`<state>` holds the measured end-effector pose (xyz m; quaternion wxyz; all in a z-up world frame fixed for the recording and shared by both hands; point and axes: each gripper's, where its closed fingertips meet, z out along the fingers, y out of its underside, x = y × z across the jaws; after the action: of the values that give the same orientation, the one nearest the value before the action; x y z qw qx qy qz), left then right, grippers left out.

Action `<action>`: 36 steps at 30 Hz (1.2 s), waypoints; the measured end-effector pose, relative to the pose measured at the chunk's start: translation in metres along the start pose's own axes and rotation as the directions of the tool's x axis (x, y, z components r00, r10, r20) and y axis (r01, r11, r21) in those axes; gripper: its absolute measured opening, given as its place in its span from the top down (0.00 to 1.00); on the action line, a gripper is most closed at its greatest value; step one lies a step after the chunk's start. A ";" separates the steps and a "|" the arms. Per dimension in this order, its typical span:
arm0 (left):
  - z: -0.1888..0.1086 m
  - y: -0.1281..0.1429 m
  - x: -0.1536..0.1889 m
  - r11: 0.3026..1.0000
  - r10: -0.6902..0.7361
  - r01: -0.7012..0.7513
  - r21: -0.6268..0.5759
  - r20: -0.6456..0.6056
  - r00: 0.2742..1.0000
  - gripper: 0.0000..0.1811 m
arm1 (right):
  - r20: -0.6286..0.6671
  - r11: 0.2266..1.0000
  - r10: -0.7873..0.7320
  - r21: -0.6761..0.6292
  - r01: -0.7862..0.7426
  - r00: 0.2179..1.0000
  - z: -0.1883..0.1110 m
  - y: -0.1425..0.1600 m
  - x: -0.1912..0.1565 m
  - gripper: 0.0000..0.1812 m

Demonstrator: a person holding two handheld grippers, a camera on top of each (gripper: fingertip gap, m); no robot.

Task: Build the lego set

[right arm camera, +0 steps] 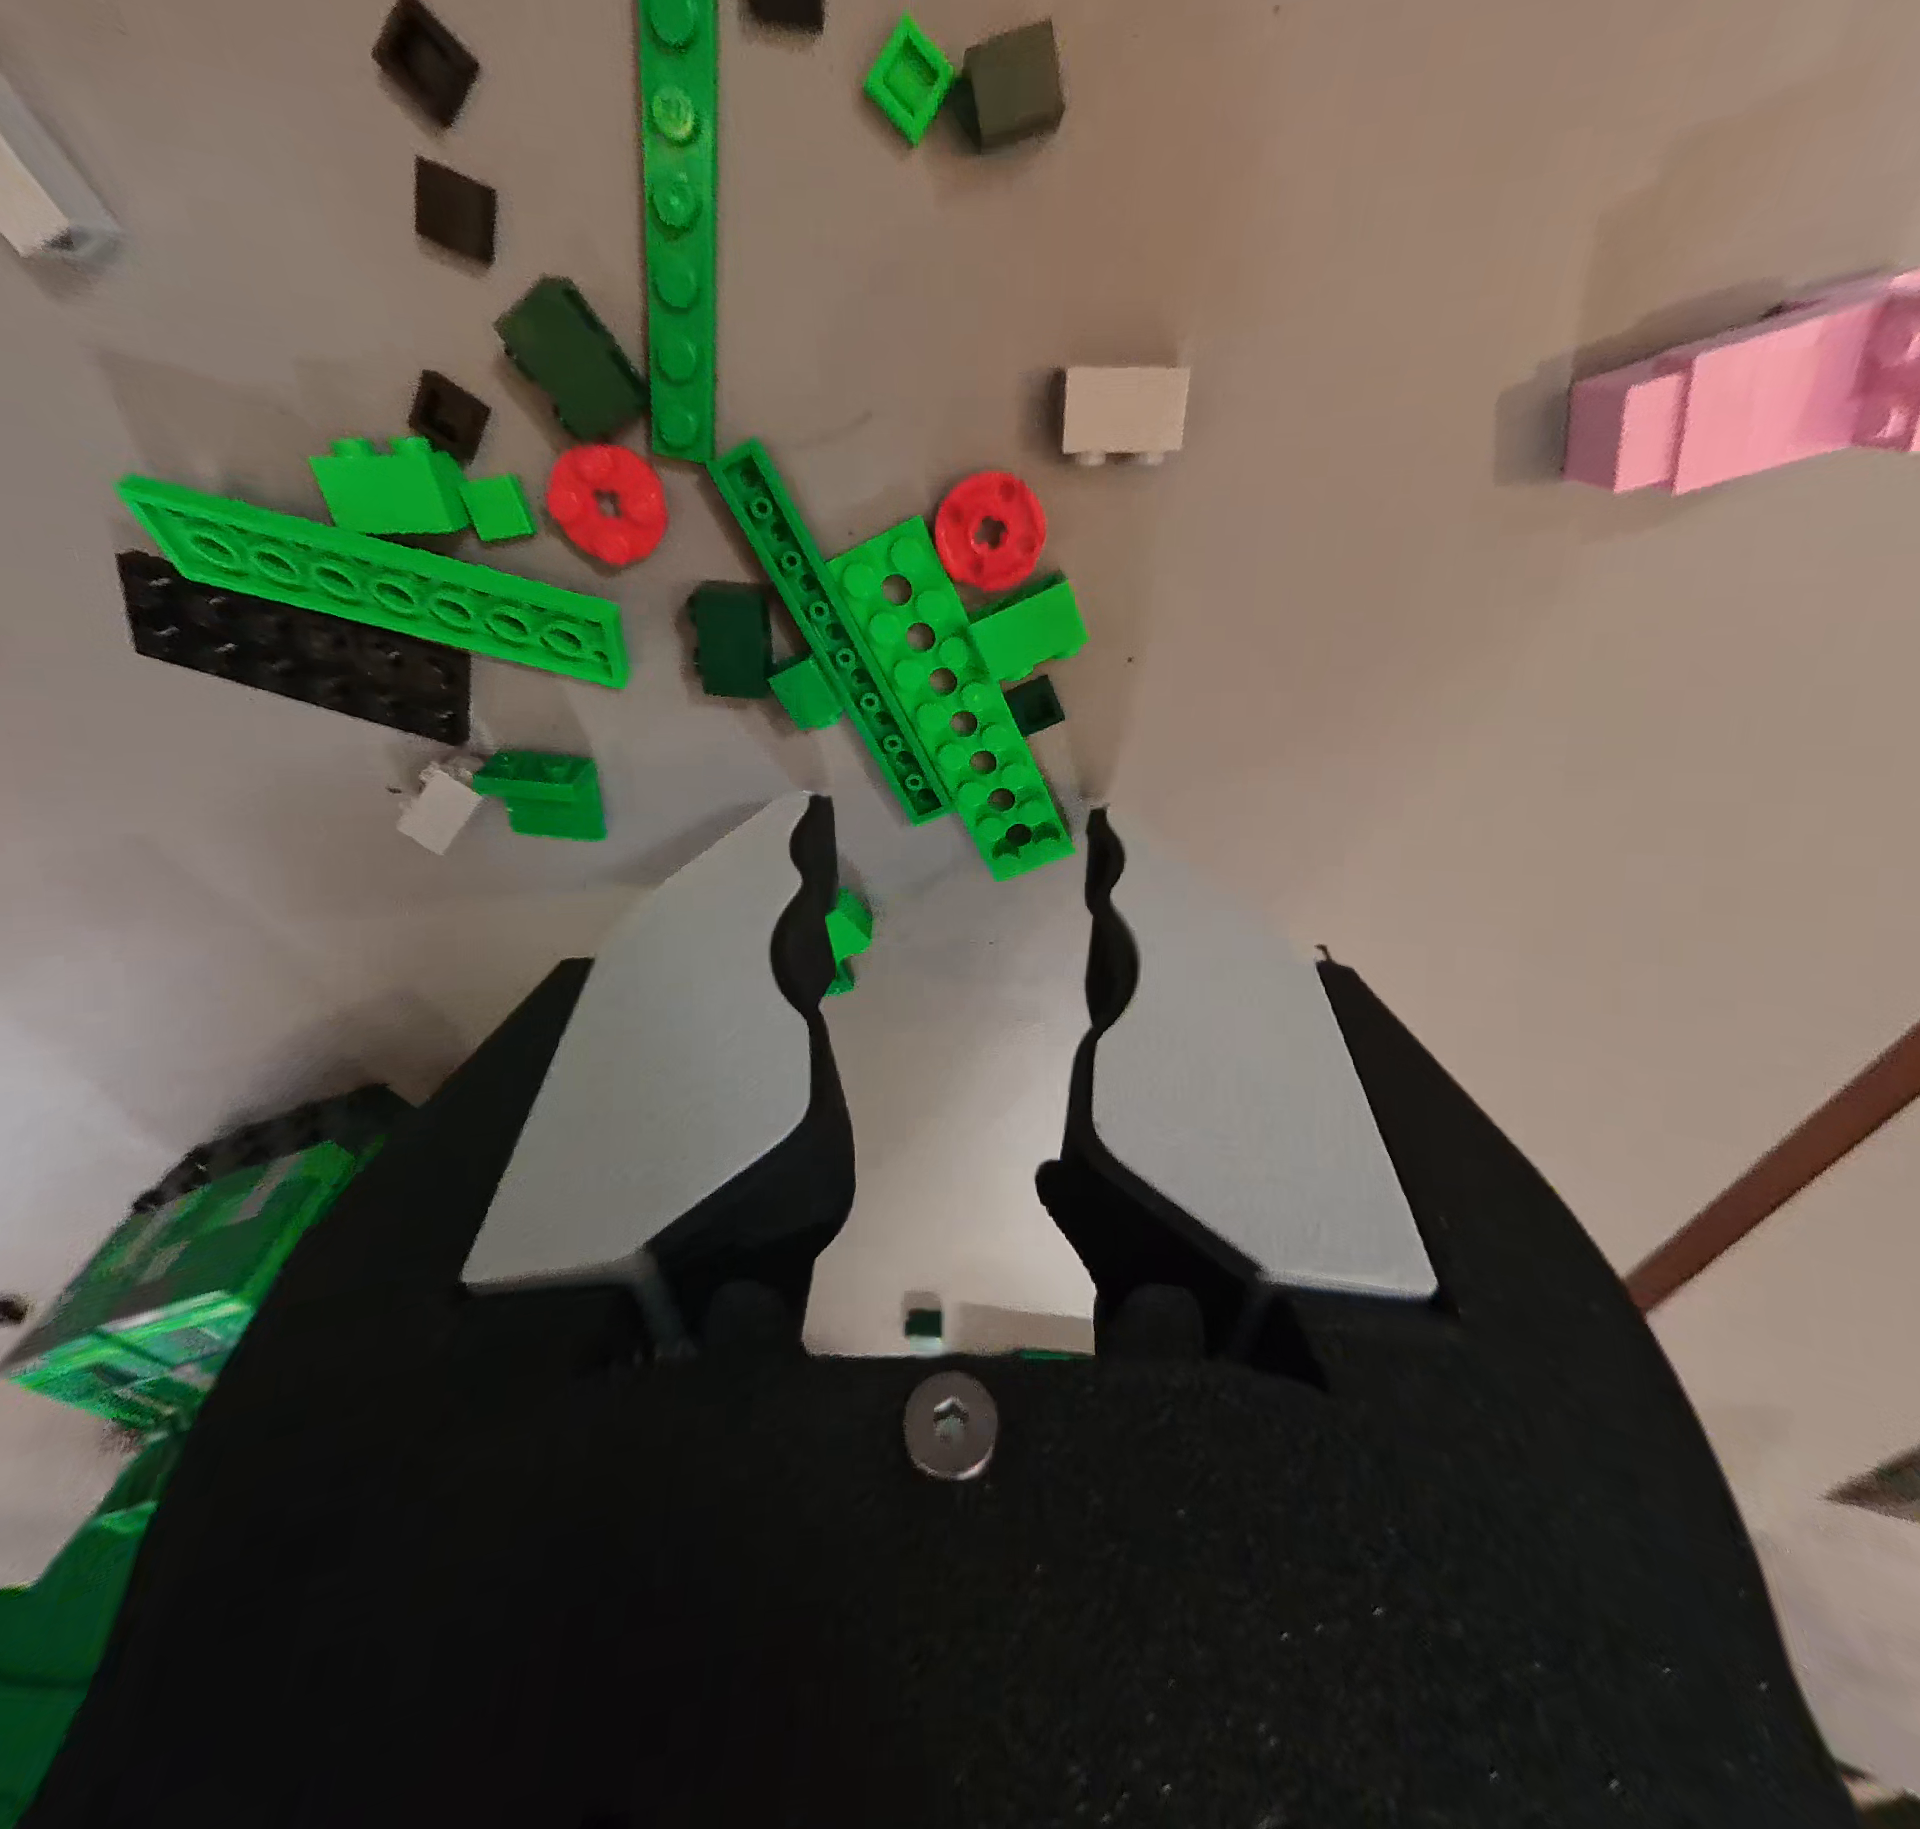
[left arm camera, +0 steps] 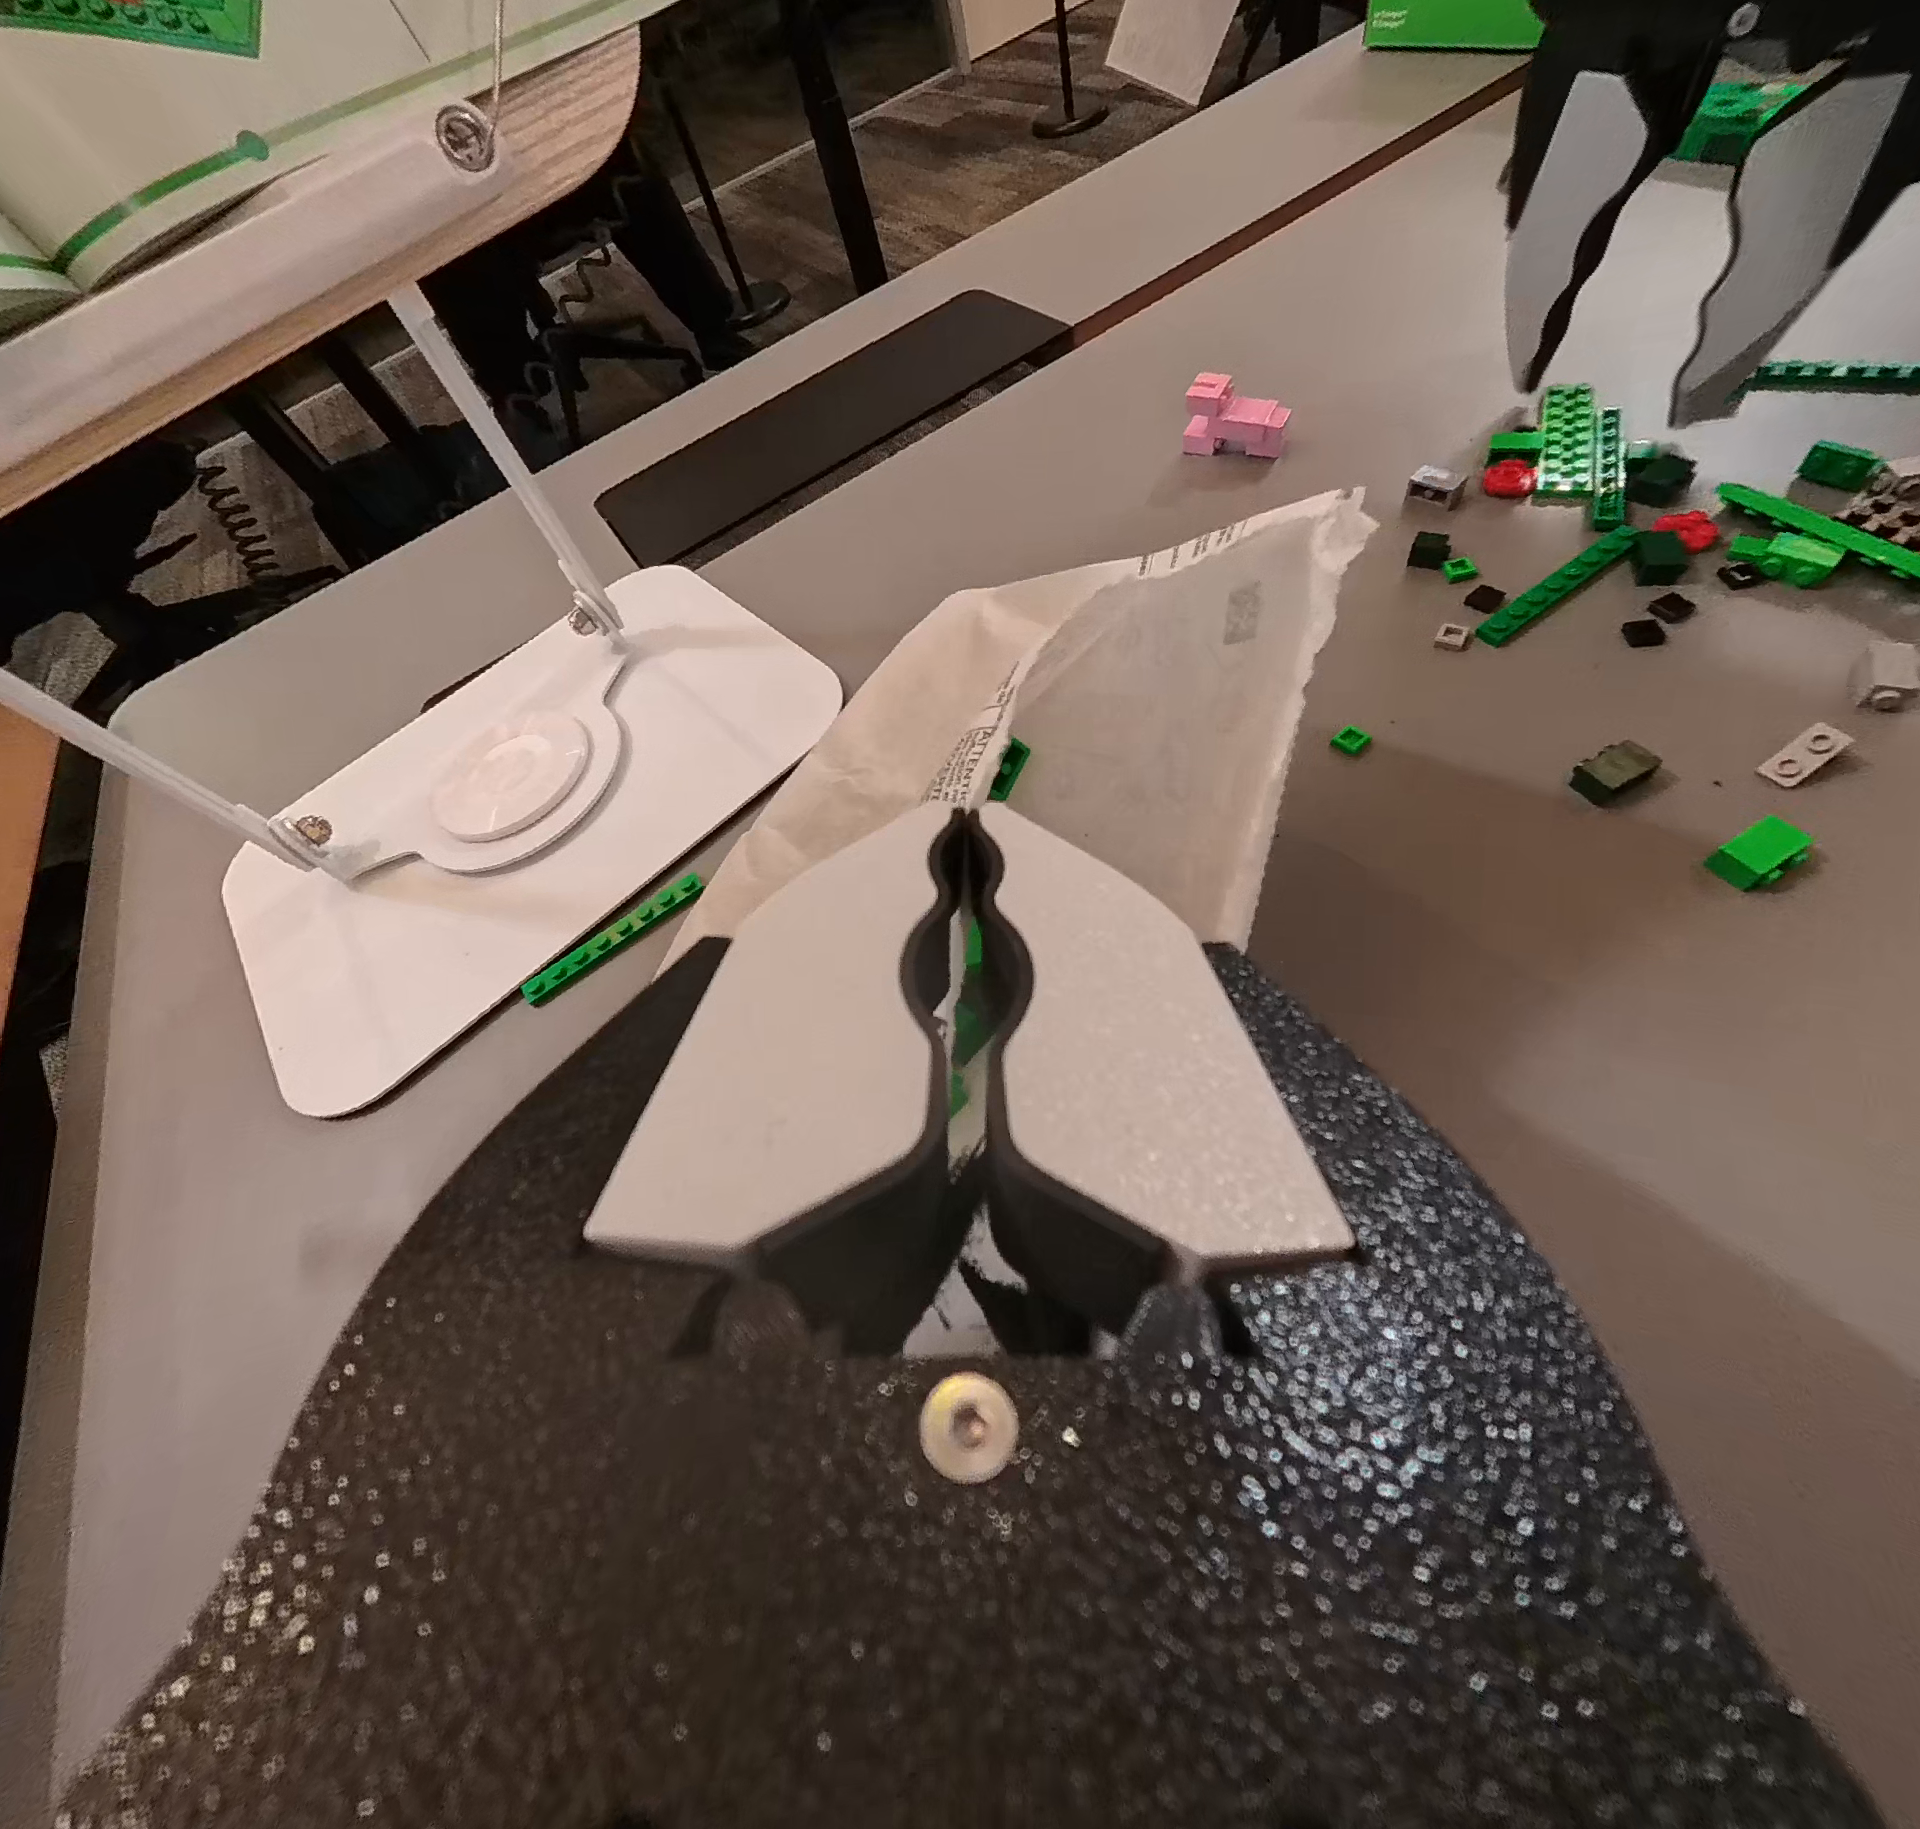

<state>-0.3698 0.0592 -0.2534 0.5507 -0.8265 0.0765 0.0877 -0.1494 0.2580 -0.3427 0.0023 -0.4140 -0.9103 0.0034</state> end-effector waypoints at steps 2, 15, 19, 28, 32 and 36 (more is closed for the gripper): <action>0.000 0.000 0.001 1.000 0.003 -0.003 -0.002 -0.001 1.000 1.00 | 0.001 0.999 -0.037 -0.040 0.037 0.999 0.002 0.000 0.000 0.75; 0.001 0.001 0.004 1.000 0.015 -0.015 -0.012 -0.014 1.000 1.00 | -0.019 0.993 -0.079 -0.092 0.077 0.997 0.002 -0.005 -0.007 0.87; 0.001 0.000 0.005 1.000 0.005 -0.005 -0.010 -0.023 1.000 1.00 | -0.098 0.997 -0.062 -0.058 0.056 0.993 -0.008 -0.007 -0.010 0.97; 0.000 -0.007 0.011 1.000 0.000 0.000 0.001 -0.046 0.999 1.00 | -0.187 0.998 0.010 0.066 0.002 0.982 -0.036 -0.020 -0.027 0.98; -0.001 -0.008 0.013 1.000 0.000 0.001 0.006 -0.055 0.998 1.00 | -0.183 0.998 0.052 0.049 -0.044 0.982 -0.023 -0.015 -0.024 0.93; -0.001 -0.008 0.014 1.000 0.005 -0.004 0.006 -0.062 0.998 1.00 | -0.168 0.996 0.091 0.005 -0.092 0.981 -0.011 -0.006 -0.014 0.88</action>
<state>-0.3542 0.0608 -0.2493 0.5502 -0.8272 0.0955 0.0632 -0.1450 0.2433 -0.3321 0.0786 -0.4543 -0.8868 -0.0326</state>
